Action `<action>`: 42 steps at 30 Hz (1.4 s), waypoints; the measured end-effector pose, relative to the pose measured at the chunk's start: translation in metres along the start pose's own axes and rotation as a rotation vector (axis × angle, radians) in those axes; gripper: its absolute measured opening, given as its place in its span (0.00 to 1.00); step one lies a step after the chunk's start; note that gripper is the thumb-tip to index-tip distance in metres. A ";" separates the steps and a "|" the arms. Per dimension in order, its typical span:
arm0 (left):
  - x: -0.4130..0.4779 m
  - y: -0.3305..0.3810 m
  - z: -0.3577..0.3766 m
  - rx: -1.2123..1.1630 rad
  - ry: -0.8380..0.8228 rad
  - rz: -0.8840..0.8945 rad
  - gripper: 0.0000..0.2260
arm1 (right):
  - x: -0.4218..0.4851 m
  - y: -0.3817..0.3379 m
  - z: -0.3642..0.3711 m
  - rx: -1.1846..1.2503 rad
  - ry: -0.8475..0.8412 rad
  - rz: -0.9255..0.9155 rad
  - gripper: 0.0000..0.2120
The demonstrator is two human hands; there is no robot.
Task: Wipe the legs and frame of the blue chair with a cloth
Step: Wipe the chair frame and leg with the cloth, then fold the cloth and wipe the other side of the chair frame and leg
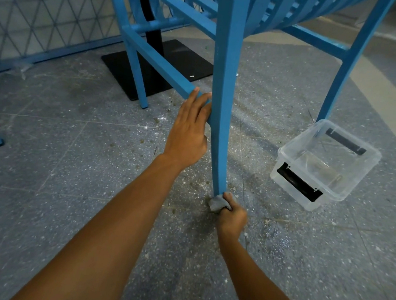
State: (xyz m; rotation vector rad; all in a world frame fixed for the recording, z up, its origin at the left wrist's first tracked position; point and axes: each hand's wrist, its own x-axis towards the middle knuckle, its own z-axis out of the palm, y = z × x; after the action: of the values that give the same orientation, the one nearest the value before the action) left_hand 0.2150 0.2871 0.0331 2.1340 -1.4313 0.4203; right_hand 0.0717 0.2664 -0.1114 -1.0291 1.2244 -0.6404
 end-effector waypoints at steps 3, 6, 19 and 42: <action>0.000 -0.001 -0.001 0.011 -0.016 0.002 0.32 | 0.000 -0.004 -0.002 -0.051 -0.002 -0.033 0.14; 0.000 -0.002 -0.002 0.028 -0.037 0.000 0.34 | -0.001 -0.011 -0.008 -0.182 -0.017 -0.113 0.14; -0.020 -0.003 -0.021 0.058 0.117 0.128 0.33 | 0.003 -0.065 -0.024 -0.422 -0.053 -0.291 0.12; 0.046 0.162 0.046 -0.615 -0.505 -0.193 0.18 | 0.044 -0.215 -0.140 -0.236 -0.162 -0.589 0.05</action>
State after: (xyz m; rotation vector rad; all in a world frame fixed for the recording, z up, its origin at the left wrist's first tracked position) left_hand 0.0820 0.1771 0.0610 1.8860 -1.3472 -0.6038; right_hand -0.0250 0.0958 0.0600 -1.6333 0.8620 -0.8536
